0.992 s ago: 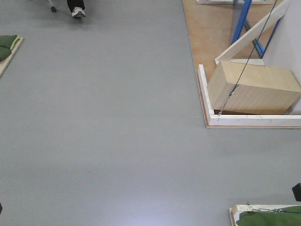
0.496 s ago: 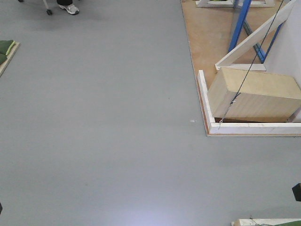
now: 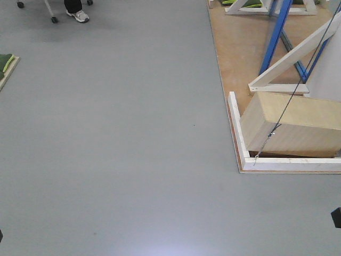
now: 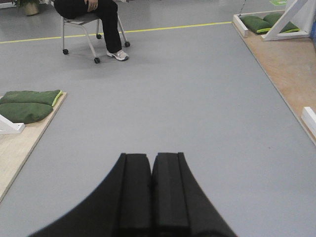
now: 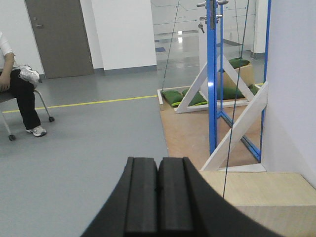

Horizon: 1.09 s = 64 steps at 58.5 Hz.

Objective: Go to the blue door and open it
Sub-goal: 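Drive the base forward toward the blue door on the wooden platform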

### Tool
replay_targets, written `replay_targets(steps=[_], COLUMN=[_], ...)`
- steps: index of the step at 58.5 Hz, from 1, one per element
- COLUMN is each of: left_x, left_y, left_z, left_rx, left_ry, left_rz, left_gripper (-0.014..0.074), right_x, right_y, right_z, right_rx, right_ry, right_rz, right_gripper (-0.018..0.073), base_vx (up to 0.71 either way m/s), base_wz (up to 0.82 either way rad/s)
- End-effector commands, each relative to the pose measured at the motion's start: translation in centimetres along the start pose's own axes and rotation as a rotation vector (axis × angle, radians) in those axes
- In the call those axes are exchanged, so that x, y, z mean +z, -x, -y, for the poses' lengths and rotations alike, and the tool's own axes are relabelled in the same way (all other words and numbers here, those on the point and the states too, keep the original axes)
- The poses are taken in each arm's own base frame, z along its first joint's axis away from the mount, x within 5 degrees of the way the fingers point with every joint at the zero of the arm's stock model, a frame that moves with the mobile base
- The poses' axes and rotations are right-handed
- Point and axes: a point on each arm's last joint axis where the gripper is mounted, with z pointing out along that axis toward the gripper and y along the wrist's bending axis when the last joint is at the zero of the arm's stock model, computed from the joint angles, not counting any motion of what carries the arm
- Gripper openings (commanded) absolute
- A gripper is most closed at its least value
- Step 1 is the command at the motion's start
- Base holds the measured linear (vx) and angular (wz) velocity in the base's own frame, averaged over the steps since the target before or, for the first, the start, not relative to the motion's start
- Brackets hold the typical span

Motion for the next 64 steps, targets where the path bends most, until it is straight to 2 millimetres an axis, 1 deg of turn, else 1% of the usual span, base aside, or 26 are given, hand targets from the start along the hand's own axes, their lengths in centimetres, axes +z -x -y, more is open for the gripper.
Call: replay_targets(steps=[1,37,64], left_x=[-0.15,-0.15,-0.14], left_y=[0.75,0.75,0.74], left_z=[-0.02,-0.02,-0.02], left_rx=[-0.008,-0.008,-0.008], left_ry=[0.003,0.003,0.003], left_rz=[0.096,0.096,0.094], left_gripper=[0.007,0.007,0.007], right_x=[-0.08,-0.08,-0.07], right_y=[0.2,0.19,0.19], right_z=[-0.04,-0.04,-0.04], right_rx=[-0.011,-0.011,-0.011], right_ry=[0.01,0.01,0.01], right_rz=[0.086,0.085,0.084], right_gripper=[0.0002,0.0002,0.0002], base_vx=[0.28,0.33,0.38], base_wz=[0.05,0.05,-0.03])
